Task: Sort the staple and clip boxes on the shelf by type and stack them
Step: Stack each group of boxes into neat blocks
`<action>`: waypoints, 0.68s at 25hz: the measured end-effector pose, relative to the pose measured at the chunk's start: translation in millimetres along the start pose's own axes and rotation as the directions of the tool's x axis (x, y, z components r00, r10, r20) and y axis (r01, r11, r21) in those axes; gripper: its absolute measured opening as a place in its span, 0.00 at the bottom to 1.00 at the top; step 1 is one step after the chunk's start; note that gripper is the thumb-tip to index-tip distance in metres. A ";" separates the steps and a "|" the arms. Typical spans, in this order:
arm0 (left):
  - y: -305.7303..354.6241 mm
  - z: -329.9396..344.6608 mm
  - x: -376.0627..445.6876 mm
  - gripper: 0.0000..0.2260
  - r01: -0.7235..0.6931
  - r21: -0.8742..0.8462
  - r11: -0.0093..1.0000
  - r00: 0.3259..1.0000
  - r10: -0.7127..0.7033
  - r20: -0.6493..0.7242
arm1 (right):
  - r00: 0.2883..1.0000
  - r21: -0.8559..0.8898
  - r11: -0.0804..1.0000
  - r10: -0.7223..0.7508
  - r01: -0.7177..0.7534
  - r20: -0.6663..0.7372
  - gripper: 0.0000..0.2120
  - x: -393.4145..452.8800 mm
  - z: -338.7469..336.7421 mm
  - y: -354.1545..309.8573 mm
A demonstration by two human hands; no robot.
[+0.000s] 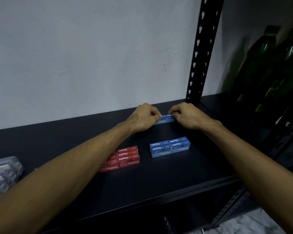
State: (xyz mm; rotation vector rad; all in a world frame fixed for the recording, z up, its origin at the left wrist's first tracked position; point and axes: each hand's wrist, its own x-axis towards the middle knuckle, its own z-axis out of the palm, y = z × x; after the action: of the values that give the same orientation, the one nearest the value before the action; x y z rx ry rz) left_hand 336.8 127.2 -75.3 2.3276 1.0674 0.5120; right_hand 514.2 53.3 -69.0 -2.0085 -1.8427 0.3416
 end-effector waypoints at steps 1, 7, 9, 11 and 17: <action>1.1 -0.5 -0.9 0.08 0.001 -0.011 1.000 1.000 -0.001 0.002 | 1.000 0.002 1.000 0.003 -0.003 0.009 0.15 -0.1 -0.5 -0.2; -0.7 -6.8 -9.4 0.06 0.032 -0.049 0.998 0.994 -0.027 0.102 | 0.997 0.030 1.000 -0.006 0.004 0.076 0.14 -9.4 -4.0 -5.1; -0.4 -9.4 -14.5 0.06 0.042 -0.066 0.997 0.990 -0.033 0.140 | 0.995 0.047 0.999 -0.009 0.004 0.099 0.13 -14.4 -5.5 -6.8; 2.0 -12.5 -21.5 0.06 0.050 -0.086 0.995 0.984 -0.034 0.176 | 0.991 0.075 0.997 -0.004 -0.006 0.135 0.12 -20.3 -7.8 -8.1; 9.1 -21.4 -40.0 0.06 0.054 -0.125 0.991 0.947 -0.011 0.322 | 0.970 0.116 0.993 -0.036 0.008 0.242 0.11 -39.6 -14.4 -14.3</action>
State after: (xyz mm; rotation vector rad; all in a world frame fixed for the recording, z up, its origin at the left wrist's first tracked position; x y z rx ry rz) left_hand 305.9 97.5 -57.7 2.1772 0.8868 0.1742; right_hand 503.5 13.1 -53.1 -1.9379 -1.9378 0.6998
